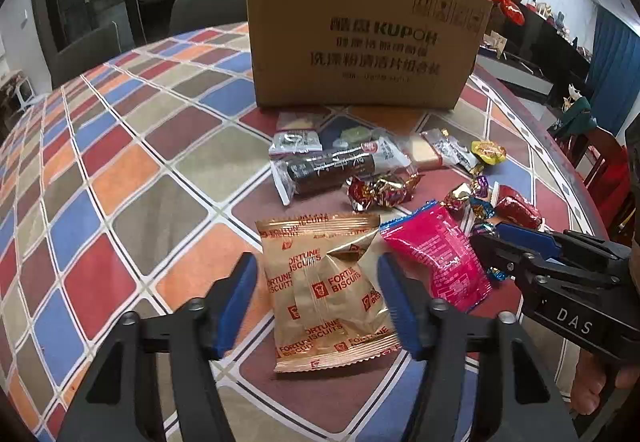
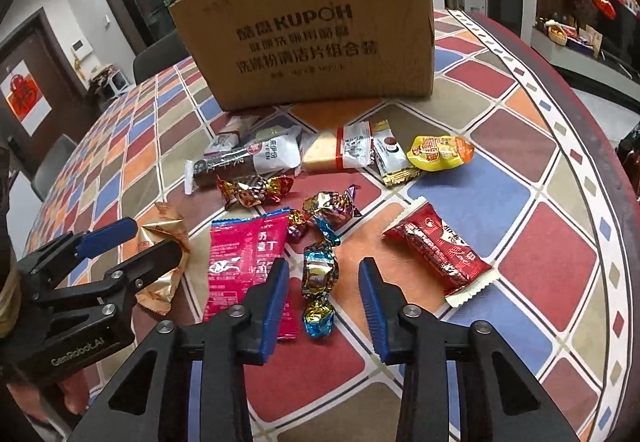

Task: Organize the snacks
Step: 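Grasp the gold biscuit packet with the left tool while the right tool grasps a blue foil candy, then carry both held snacks over the cardboard box and open both tools to drop them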

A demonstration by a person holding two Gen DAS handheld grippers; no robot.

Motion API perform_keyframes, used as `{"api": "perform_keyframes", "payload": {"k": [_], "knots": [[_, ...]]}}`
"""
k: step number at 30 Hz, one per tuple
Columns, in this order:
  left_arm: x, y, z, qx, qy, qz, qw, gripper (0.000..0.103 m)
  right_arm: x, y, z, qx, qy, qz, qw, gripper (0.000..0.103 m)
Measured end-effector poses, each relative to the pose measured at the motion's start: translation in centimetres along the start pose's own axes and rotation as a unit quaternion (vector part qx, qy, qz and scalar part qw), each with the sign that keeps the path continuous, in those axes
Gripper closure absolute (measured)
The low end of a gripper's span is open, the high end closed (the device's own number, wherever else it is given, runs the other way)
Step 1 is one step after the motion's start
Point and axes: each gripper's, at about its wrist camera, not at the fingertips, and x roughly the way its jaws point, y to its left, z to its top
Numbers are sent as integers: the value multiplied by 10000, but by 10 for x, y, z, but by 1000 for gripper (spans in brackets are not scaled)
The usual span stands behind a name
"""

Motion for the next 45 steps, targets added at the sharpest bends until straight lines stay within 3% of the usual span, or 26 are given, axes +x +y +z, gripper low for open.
{"api": "perform_keyframes", "payload": {"k": [7,21,25,34,45], "knots": [[0,0,0,-70,15,-100,9999,56,2,2,0,-109,30,27,9999,84],[-48,-14,21,143,-449,-205,9987,59,-32,10,12,-213,-353,248,9988,84],[-68,-18,38,258,-640,-412,9968,59,-52,14,26,-359,-612,274,9971,84],[-95,-28,98,579,-1291,-272,9896,59,-86,18,81,-600,-1195,252,9907,84],[-89,-28,171,790,-1412,-158,9867,59,-101,14,148,-644,-1481,269,9865,84]]}}
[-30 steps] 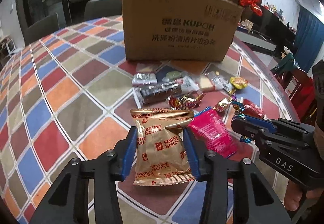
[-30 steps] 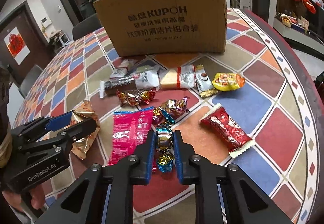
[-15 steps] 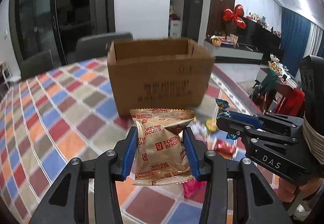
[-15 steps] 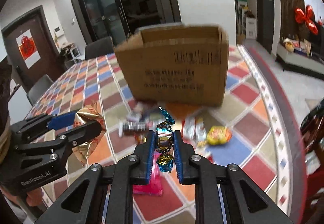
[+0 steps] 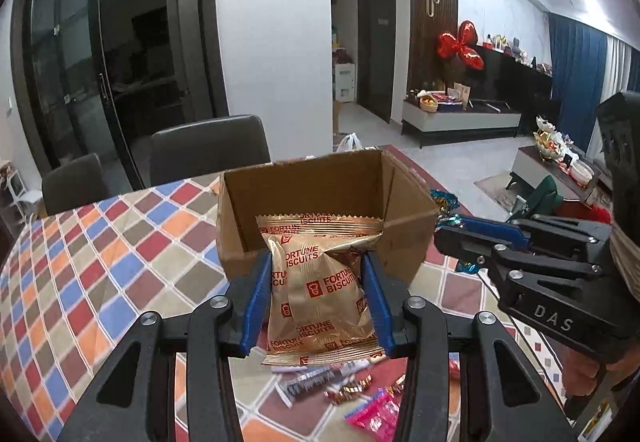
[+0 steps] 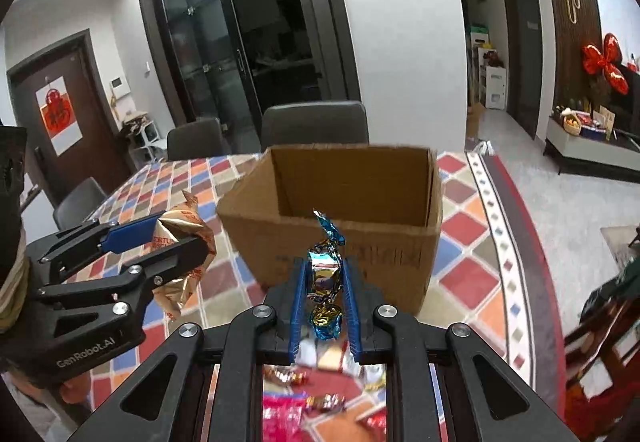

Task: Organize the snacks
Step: 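Carry both held snacks over the cardboard box and open both tools to drop them, then move both open tools back toward the remaining snacks on the table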

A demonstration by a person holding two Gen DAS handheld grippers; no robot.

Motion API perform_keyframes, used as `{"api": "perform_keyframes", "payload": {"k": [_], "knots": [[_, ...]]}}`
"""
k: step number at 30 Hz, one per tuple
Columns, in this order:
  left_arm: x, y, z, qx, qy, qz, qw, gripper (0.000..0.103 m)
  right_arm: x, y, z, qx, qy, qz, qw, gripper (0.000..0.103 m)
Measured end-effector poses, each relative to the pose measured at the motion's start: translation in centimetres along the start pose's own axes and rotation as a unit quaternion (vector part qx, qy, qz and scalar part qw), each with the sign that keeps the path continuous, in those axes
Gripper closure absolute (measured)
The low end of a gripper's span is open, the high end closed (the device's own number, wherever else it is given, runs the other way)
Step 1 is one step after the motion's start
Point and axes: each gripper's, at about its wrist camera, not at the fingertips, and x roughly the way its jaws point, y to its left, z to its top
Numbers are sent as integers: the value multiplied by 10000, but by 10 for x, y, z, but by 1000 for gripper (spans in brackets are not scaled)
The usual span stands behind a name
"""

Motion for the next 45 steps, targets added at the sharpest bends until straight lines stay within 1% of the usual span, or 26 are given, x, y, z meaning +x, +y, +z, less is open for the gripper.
{"api": "perform_keyframes", "payload": {"k": [6,10,15,20,21,22,23,24,25,27,29,31,32,35,39,42,45], "knots": [[23,8,36,185,56,104,9998,59,12,-8,35,-64,49,-41,10000,84],[38,13,52,234,128,79,9996,59,30,-15,58,-131,220,14,9997,84],[65,23,69,120,344,14,9993,58,59,-27,73,46,487,58,9988,84],[90,31,80,80,503,98,9987,56,76,-29,80,-75,559,-106,9983,84],[94,32,81,40,529,118,9985,53,79,-29,82,-88,567,-145,9982,84],[97,33,82,12,569,147,9983,45,81,-30,84,-91,559,-179,9982,84],[98,34,82,-3,577,176,9982,40,82,-29,85,-97,557,-209,9982,83],[97,33,80,1,558,227,9982,33,83,-29,85,-95,579,-256,9979,81],[95,32,78,46,529,282,9982,32,84,-30,85,-74,620,-298,9976,71],[90,28,73,191,460,465,9977,32,81,-33,82,-53,586,-407,9974,60],[82,23,68,291,396,626,9968,32,76,-34,80,-106,518,-519,9973,60],[71,18,62,352,321,740,9961,27,69,-37,76,-96,493,-527,9973,60],[64,15,58,337,263,801,9959,27,65,-37,74,-79,480,-510,9975,60],[43,5,45,270,159,795,9963,26,51,-36,65,-108,427,-452,9980,60],[19,-4,33,294,-52,973,9948,26,30,-31,51,-196,344,-367,9985,59],[1,-10,23,291,-173,964,9948,23,15,-27,39,-296,296,-370,9984,59],[-17,-16,12,231,-267,813,9961,22,1,-23,29,-339,241,-313,9986,59]]}}
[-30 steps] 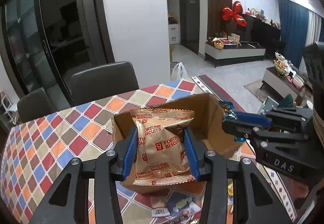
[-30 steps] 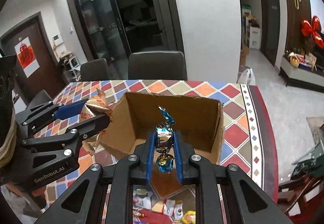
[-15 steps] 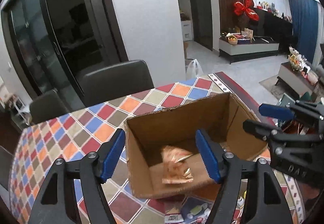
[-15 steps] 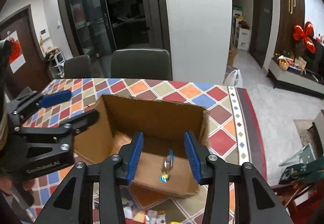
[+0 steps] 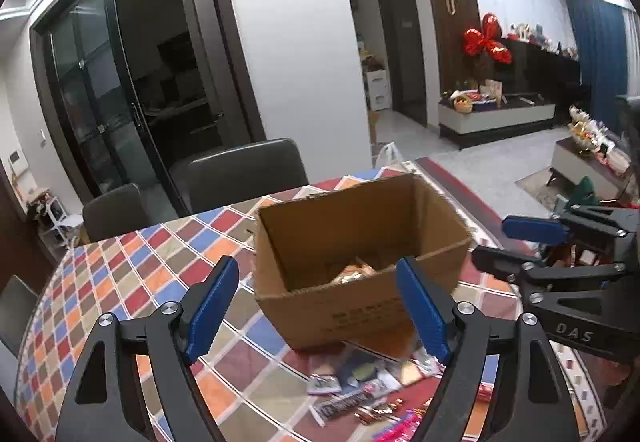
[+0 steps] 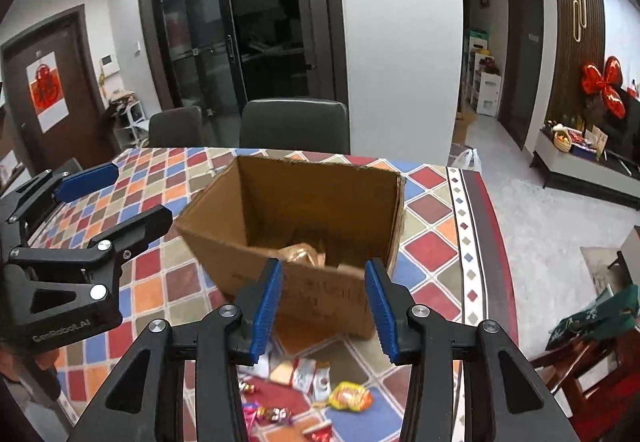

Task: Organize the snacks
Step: 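Move both open tools back toward the remaining snacks on the table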

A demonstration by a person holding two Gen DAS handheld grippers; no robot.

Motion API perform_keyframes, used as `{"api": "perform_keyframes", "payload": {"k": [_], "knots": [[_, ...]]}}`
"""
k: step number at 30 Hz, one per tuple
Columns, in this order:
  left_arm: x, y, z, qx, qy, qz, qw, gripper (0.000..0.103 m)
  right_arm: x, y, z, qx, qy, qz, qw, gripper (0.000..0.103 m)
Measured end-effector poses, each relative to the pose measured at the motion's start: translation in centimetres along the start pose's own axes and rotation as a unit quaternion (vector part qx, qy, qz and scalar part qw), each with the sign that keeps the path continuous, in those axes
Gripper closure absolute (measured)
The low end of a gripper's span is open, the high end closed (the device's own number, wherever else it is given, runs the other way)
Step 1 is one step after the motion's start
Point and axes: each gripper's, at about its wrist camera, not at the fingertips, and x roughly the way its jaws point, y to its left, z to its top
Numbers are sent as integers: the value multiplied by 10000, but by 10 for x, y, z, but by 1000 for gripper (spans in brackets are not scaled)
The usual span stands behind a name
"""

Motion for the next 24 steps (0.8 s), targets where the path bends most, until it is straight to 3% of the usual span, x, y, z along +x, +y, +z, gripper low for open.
{"api": "perform_keyframes", "payload": {"k": [5,12,24], "knots": [[-22,-7,-19,16,-163,-19,9999,19,-19,5,-19,-88,-59,109,9999,59],[-34,-26,-50,128,25,-138,9998,19,-32,10,-48,-201,5,190,9996,59],[-14,-52,-105,91,907,-445,9948,19,-21,8,-104,-275,555,322,9976,59]]}}
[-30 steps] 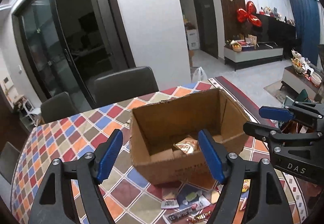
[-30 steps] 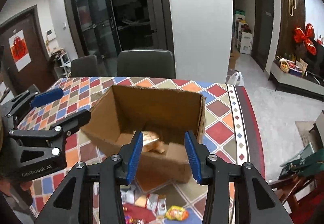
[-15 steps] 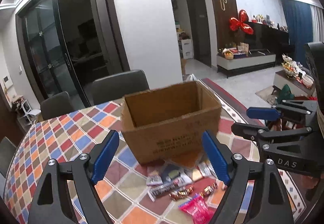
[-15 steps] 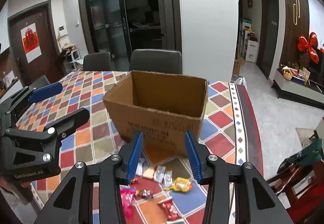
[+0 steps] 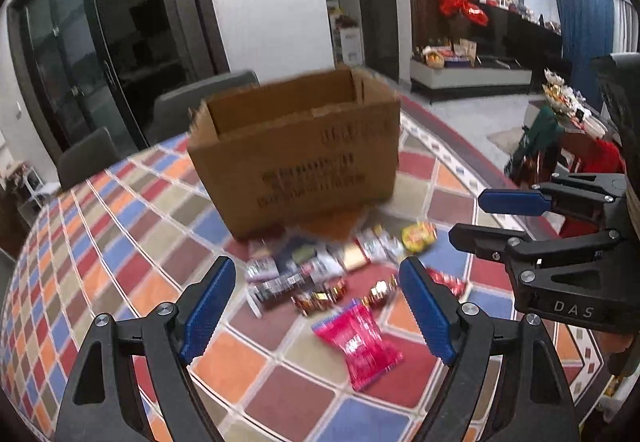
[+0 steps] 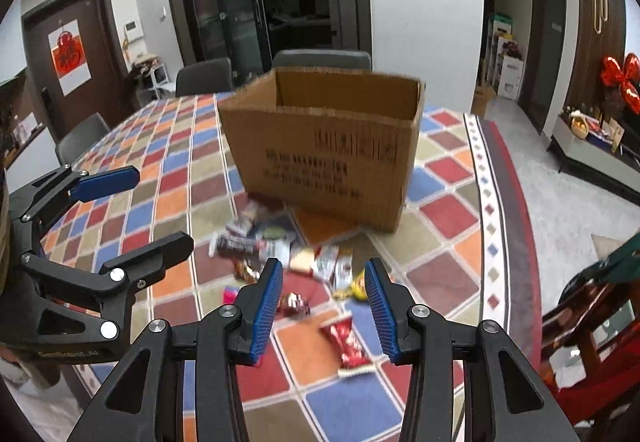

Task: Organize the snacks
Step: 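Move both open tools back toward the remaining snacks on the table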

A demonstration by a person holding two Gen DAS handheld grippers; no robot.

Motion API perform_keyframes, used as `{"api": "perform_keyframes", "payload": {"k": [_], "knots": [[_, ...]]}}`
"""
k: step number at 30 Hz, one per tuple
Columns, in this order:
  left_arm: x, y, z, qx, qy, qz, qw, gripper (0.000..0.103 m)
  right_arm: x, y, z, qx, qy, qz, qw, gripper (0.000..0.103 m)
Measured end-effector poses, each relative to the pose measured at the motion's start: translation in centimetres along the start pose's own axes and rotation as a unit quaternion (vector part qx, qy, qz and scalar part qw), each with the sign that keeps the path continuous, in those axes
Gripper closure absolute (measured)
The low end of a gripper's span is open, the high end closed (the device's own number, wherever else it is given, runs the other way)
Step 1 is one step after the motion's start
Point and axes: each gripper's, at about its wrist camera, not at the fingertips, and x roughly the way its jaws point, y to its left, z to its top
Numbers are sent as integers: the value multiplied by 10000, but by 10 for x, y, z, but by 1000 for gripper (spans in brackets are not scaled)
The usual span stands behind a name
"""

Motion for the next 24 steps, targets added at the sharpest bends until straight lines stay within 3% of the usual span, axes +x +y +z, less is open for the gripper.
{"api": "perform_keyframes", "payload": {"k": [12,24], "knots": [[42,-9,-33,-44,850,-233,9961,19,38,-5,-43,76,823,107,9965,59],[85,-8,-51,-324,1549,-369,9867,19,72,-13,-57,15,1395,103,9902,59]]}}
